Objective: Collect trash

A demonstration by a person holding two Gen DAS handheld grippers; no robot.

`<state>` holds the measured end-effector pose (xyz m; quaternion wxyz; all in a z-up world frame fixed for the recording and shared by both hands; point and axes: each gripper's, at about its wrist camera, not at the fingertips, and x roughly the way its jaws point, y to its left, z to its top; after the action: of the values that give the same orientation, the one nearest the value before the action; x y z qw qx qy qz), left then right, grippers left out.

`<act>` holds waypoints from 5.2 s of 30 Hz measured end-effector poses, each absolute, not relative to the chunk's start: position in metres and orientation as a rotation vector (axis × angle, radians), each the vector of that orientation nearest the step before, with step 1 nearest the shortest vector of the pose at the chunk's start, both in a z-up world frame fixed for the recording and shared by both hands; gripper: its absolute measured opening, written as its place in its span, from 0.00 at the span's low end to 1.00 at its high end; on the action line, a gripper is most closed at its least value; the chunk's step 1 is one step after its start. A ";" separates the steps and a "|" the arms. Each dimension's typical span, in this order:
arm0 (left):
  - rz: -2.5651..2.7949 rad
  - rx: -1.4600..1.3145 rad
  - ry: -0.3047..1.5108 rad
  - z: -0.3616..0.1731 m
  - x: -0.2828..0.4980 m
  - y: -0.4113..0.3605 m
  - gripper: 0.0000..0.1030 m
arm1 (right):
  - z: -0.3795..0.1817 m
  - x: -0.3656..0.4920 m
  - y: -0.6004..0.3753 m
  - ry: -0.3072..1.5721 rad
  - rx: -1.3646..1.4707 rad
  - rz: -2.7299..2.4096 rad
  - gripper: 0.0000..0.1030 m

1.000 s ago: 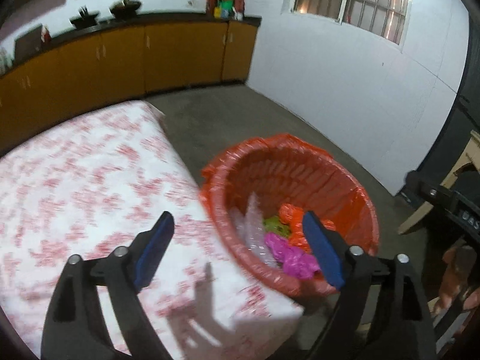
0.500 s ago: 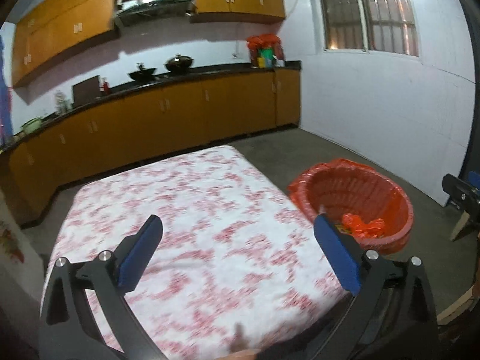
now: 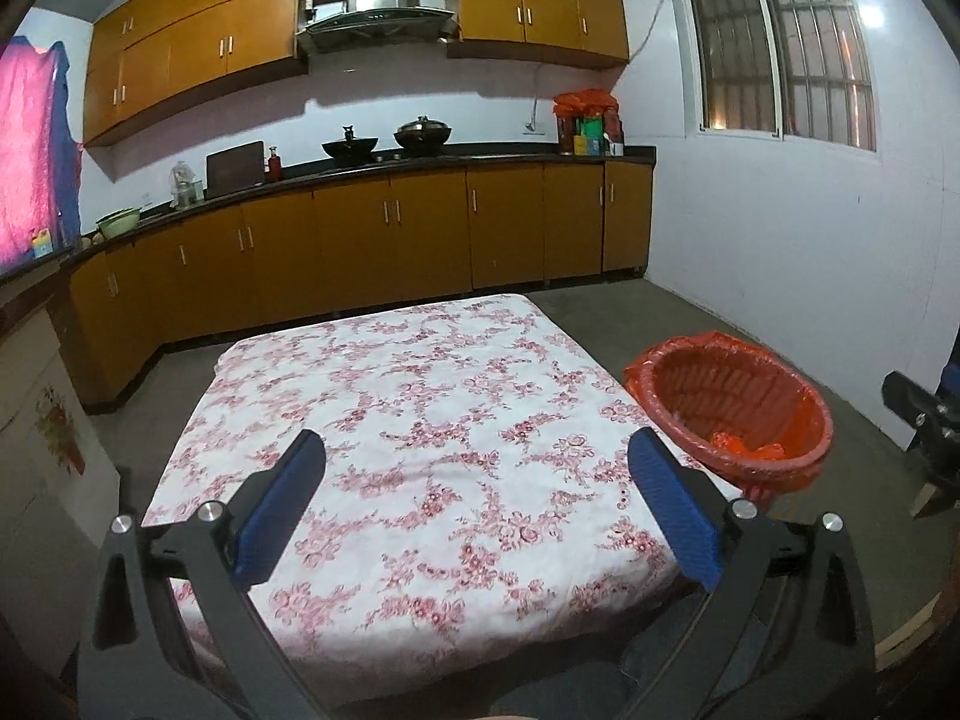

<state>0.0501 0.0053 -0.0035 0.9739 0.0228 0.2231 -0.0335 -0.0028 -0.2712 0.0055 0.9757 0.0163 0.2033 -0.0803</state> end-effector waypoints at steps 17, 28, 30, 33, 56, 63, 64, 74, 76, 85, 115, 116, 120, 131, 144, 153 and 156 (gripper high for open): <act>-0.049 -0.002 0.412 0.007 0.011 0.022 0.96 | 0.010 -0.032 -0.228 0.366 -0.064 -0.140 0.98; -0.048 -0.016 0.424 0.003 0.005 0.026 0.96 | 0.010 -0.037 -0.231 0.371 -0.049 -0.162 0.98; -0.048 -0.015 0.427 0.002 0.005 0.026 0.96 | 0.008 -0.037 -0.233 0.377 -0.044 -0.170 0.98; -0.049 -0.016 0.432 0.001 0.005 0.026 0.96 | 0.007 -0.036 -0.237 0.389 -0.032 -0.181 0.98; -0.056 -0.016 0.431 0.002 0.004 0.024 0.96 | 0.010 -0.037 -0.240 0.390 -0.028 -0.183 0.98; -0.053 -0.018 0.432 0.001 0.004 0.024 0.96 | 0.011 -0.037 -0.237 0.388 -0.033 -0.171 0.98; -0.053 -0.018 0.432 0.001 0.005 0.024 0.96 | 0.011 -0.037 -0.237 0.389 -0.033 -0.171 0.98; -0.053 -0.021 0.430 0.001 0.004 0.025 0.96 | 0.011 -0.037 -0.238 0.388 -0.033 -0.172 0.98; -0.053 -0.020 0.429 0.000 0.004 0.025 0.96 | 0.011 -0.037 -0.237 0.389 -0.032 -0.172 0.98; -0.057 -0.019 0.429 0.001 0.003 0.024 0.96 | 0.011 -0.037 -0.238 0.389 -0.033 -0.171 0.98; -0.062 -0.016 0.438 -0.002 0.004 0.023 0.96 | 0.009 -0.038 -0.239 0.393 -0.030 -0.172 0.98; -0.061 -0.016 0.438 -0.002 0.004 0.023 0.96 | 0.009 -0.038 -0.239 0.393 -0.030 -0.172 0.98; -0.061 -0.016 0.440 -0.003 0.004 0.023 0.96 | 0.009 -0.038 -0.239 0.393 -0.030 -0.172 0.98; -0.061 -0.016 0.443 -0.005 0.004 0.024 0.96 | 0.008 -0.038 -0.240 0.394 -0.030 -0.172 0.98; -0.061 -0.017 0.447 -0.006 0.005 0.024 0.96 | 0.009 -0.038 -0.240 0.396 -0.029 -0.172 0.98; -0.060 -0.019 0.454 -0.009 0.006 0.026 0.96 | 0.008 -0.038 -0.240 0.398 -0.028 -0.173 0.98; -0.057 -0.023 0.459 -0.009 0.007 0.026 0.96 | 0.006 -0.041 -0.239 0.399 -0.027 -0.173 0.98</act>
<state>0.0067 0.0265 -0.0089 0.9733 -0.0115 0.2274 -0.0283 -0.0407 -0.2390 0.0060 0.9763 -0.0134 0.1980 -0.0859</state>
